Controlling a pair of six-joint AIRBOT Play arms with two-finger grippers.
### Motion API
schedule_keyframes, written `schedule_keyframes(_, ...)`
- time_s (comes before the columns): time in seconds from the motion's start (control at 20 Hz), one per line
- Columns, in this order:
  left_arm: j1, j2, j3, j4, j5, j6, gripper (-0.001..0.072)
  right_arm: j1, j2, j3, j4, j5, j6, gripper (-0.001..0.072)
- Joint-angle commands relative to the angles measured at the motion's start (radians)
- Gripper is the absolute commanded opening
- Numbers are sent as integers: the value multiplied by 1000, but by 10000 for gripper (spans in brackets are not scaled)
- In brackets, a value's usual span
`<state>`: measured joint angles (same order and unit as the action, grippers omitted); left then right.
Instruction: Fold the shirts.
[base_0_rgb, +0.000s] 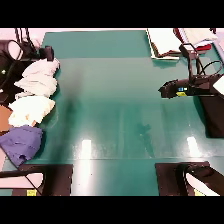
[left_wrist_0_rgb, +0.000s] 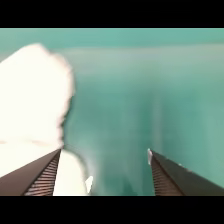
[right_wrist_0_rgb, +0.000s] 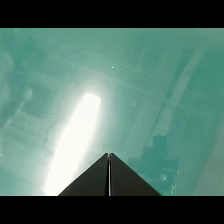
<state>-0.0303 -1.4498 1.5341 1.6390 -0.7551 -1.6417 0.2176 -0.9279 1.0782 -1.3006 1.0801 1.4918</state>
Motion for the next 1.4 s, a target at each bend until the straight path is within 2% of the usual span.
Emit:
schedule_keyframes(0.0, 92, -169, 0, 21, 83, -10, 654, 1, 1, 0, 0, 1, 0, 14)
schedule_keyframes(0.25, 112, -315, 2, 21, 284, -9, 654, 1, 1, -1, 0, 4, 0, 15)
schedule_keyframes(0.75, 112, -404, 3, 22, 415, -9, 652, 1, 1, -1, 0, 50, 0, 14)
schedule_keyframes(0.8, 112, -405, 3, 22, 420, -8, 581, 1, 1, 0, 0, 55, 0, 14)
schedule_keyframes(0.85, 112, -405, 3, 23, 427, -7, 469, 1, 1, 0, 0, 55, 0, 14)
schedule_keyframes(0.9, 112, -405, 3, 23, 438, -7, 417, 1, 1, 0, 0, 55, 0, 14)
schedule_keyframes(0.95, 112, -405, 3, 23, 447, -8, 410, 1, 1, 0, 0, 56, 0, 15)
schedule_keyframes(1.0, 112, -405, 3, 24, 451, -6, 197, 1, 1, 0, 0, 58, 0, 14)
schedule_keyframes(1.05, 112, -405, 3, 28, 455, 0, 21, 1, 1, 0, 0, 57, 0, 14)
schedule_keyframes(1.2, 112, -389, 36, 26, 411, 0, 20, 1, 1, 0, 0, 53, 0, 14)
schedule_keyframes(1.35, 111, -285, 118, 26, 373, 0, 20, 1, 0, 15, 0, 36, 0, 14)
